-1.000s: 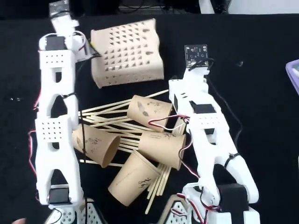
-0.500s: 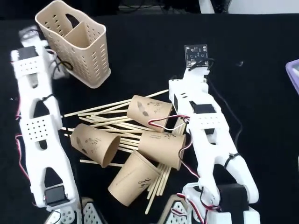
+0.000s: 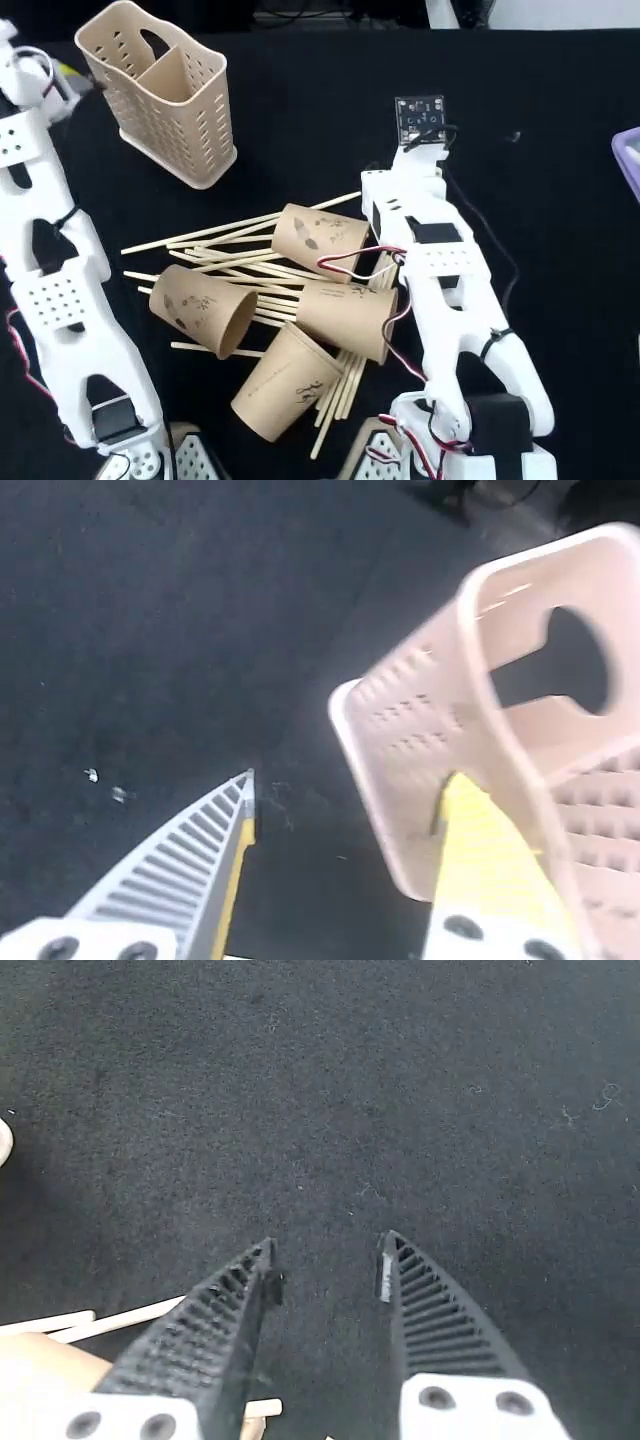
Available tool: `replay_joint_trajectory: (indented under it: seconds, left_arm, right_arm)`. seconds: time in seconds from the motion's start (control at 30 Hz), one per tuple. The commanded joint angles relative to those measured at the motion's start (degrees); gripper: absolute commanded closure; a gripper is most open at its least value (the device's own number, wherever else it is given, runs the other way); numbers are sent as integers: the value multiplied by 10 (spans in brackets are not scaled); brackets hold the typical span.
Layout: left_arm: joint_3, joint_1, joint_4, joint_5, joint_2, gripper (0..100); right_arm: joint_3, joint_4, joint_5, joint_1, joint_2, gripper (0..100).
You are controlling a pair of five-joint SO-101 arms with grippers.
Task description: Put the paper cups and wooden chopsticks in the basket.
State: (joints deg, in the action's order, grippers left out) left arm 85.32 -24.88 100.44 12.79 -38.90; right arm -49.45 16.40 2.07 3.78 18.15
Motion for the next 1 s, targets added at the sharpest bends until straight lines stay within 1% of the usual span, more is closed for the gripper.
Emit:
replay_joint_trajectory:
  seconds: [0.0, 0.1, 0.17, 0.33, 0.43, 0.53, 0.6, 0.73, 0.8, 0.87, 0.97]
  left_arm:
    - [-62, 51, 5, 14, 114, 684]
    - [-160, 94, 3, 18, 169, 684]
    - [-218, 115, -5, 18, 180, 683]
    - [-337, 126, -68, 19, 180, 683]
    - [-378, 127, -91, 16, 183, 683]
    - [-383, 127, -93, 14, 182, 693]
    - [-383, 128, -94, 13, 183, 752]
    - [-375, 144, -101, 7, 187, 979]
    - [-358, 162, -89, -37, 187, 950]
    - [-332, 182, -83, -98, 187, 975]
    - [-278, 220, -53, -191, 187, 970]
  right_arm:
    - [11, -13, -1, -4, 3, 835]
    - [11, -13, -1, -4, 3, 835]
    - [11, -13, 0, -4, 3, 835]
    - [10, -12, 1, -4, 3, 835]
    - [10, -12, 1, -4, 3, 835]
    - [10, -12, 1, -4, 3, 835]
    - [10, -12, 1, -4, 3, 835]
    - [10, -12, 1, -4, 3, 835]
    - [10, -12, 1, -4, 3, 835]
    - [10, -12, 0, -7, 3, 835]
    - [10, -11, -3, -14, 9, 835]
